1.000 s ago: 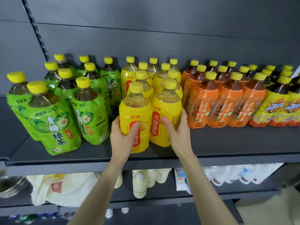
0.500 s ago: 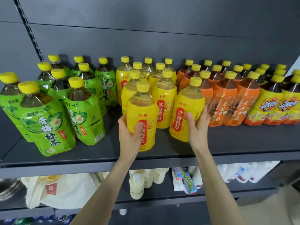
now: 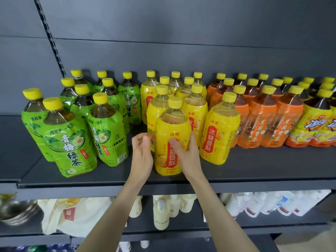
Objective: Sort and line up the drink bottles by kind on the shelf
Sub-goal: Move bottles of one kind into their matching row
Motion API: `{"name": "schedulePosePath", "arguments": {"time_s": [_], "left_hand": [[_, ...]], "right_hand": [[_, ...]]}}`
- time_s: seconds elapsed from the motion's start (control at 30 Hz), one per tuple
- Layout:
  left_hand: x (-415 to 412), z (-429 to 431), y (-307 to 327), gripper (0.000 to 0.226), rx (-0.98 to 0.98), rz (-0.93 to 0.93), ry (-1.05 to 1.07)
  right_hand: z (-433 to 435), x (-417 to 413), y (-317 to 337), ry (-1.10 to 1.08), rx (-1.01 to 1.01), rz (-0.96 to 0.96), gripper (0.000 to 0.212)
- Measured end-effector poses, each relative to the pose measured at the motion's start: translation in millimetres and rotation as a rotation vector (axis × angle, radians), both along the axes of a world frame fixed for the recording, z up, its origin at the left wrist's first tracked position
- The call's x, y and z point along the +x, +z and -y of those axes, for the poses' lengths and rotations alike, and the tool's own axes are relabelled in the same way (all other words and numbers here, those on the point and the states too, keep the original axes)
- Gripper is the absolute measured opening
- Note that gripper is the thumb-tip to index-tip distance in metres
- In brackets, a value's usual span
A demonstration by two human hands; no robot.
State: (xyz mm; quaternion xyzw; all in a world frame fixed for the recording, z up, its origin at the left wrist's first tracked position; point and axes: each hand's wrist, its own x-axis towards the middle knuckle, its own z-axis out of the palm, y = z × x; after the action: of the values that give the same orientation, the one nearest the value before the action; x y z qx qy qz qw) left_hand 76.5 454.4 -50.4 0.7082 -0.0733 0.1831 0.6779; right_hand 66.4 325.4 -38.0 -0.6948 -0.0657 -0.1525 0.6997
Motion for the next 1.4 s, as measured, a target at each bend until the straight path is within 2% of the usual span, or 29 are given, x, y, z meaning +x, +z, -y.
{"name": "schedulePosePath", "arguments": {"time_s": [0.07,0.1,0.13,0.23,0.33,0.4,0.47,0.57,0.67,0.77,0.9,1.07,1.2,1.4], "left_hand": [[6.9,-2.1,3.8,0.033,0.03,0.037,0.063],[12.3,-3.1,6.2,0.032,0.047,0.055,0.088],[19.6,-3.8,9.2,0.037,0.048,0.059,0.093],[46.9,2.1,17.3,0.071,0.005,-0.027,0.035],[61.1,13.1,20.2,0.095,0.011,-0.086,0.033],[66.2,12.5,17.6,0.095,0.005,-0.093,0.02],[67.3,7.7,15.5,0.083,0.008,-0.063,0.023],[65.6,2.3,5.4,0.074,-0.032,0.001,0.112],[62.0,5.6,-1.7,0.089,-0.053,0.045,0.248],[58.5,11.6,0.7,0.102,0.016,0.034,0.376],[61.6,13.6,-4.4,0.118,0.108,-0.011,0.416],[81.4,14.6,1.1,0.106,0.085,-0.114,0.432],[96.4,0.3,2.9,0.097,0.08,-0.073,0.366],[105.9,-15.9,-3.4,0.094,0.118,-0.063,0.229]], "right_hand": [[-0.1,-2.4,-3.0,-0.074,0.017,0.038,0.077],[1.2,-3.8,-4.7,-0.117,0.031,0.061,0.073],[3.3,-4.0,-6.0,-0.158,0.042,0.081,0.07],[10.7,1.4,-7.2,-0.252,0.06,0.114,0.06],[12.8,7.6,-5.7,-0.298,0.036,0.124,0.06],[11.6,8.3,-5.8,-0.3,0.02,0.13,0.06],[10.9,8.8,-7.3,-0.305,0.026,0.122,0.06],[10.7,9.5,-8.6,-0.325,0.027,0.097,0.063],[10.9,10.2,-9.6,-0.327,0.023,0.084,0.066],[10.8,10.9,-10.2,-0.317,0.022,0.087,0.063],[10.5,11.6,-11.1,-0.321,0.018,0.075,0.071],[13.2,12.2,-13.9,-0.301,0.015,0.073,0.071],[14.7,13.7,-17.9,-0.303,0.013,0.07,0.091],[14.3,15.0,-20.7,-0.3,0.029,0.064,0.092]]}}
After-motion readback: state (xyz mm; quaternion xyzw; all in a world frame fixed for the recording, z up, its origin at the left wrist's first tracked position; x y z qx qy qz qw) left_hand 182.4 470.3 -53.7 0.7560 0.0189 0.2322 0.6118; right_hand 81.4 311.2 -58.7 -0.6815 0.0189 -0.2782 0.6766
